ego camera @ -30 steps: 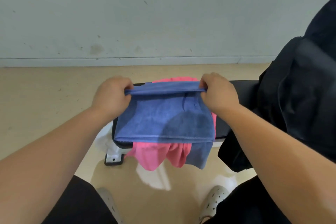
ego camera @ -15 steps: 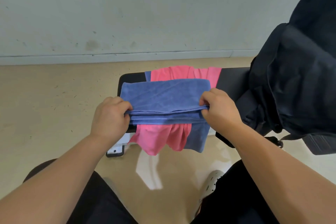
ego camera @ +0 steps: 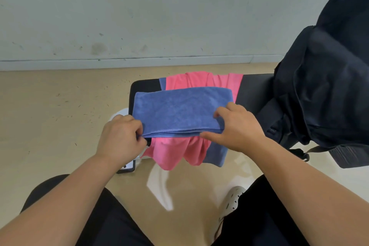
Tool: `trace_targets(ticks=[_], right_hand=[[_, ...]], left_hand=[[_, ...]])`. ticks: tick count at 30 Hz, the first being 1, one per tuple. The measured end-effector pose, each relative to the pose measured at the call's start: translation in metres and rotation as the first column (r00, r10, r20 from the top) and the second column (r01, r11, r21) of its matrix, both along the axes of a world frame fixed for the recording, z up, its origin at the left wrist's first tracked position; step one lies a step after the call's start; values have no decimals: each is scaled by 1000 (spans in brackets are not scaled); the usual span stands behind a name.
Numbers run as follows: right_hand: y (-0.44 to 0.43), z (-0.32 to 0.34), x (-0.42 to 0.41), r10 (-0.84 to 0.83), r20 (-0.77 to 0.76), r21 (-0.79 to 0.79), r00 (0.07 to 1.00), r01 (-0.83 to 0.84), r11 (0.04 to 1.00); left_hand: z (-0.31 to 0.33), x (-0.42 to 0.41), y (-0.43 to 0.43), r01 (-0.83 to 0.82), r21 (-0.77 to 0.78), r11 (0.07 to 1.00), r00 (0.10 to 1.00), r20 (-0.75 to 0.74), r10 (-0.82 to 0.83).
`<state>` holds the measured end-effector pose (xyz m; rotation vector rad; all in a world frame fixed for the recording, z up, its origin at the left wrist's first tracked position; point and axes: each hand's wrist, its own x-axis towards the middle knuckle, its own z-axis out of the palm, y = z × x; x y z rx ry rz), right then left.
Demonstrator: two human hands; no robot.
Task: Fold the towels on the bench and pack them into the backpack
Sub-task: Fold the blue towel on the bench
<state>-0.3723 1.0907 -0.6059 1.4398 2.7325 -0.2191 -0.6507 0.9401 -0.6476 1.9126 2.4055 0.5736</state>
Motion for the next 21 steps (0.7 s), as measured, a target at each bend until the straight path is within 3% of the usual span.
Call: trace_targets(ticks=[5, 11, 13, 16, 21], right_hand=[[-1, 15, -59, 110, -223, 95, 969, -91, 991], [26, -25, -101, 57, 69, 57, 996, -60, 997], [25, -43, -87, -24, 78, 49, 997, 20, 999], [19, -56, -67, -127, -7, 67, 992, 128, 990], [17, -58, -56, -193, -14, 40, 981, 194, 980]], left_hand=[[25, 17, 22, -70, 15, 997, 991, 112, 68], [4, 32, 63, -87, -363, 928, 996, -16, 87], [-8, 31, 65, -115, -442, 890, 993, -44, 106], [-19, 30, 61, -136, -441, 887, 991, -75, 115], [-26, 32, 57, -128, -387, 913, 992, -60, 114]])
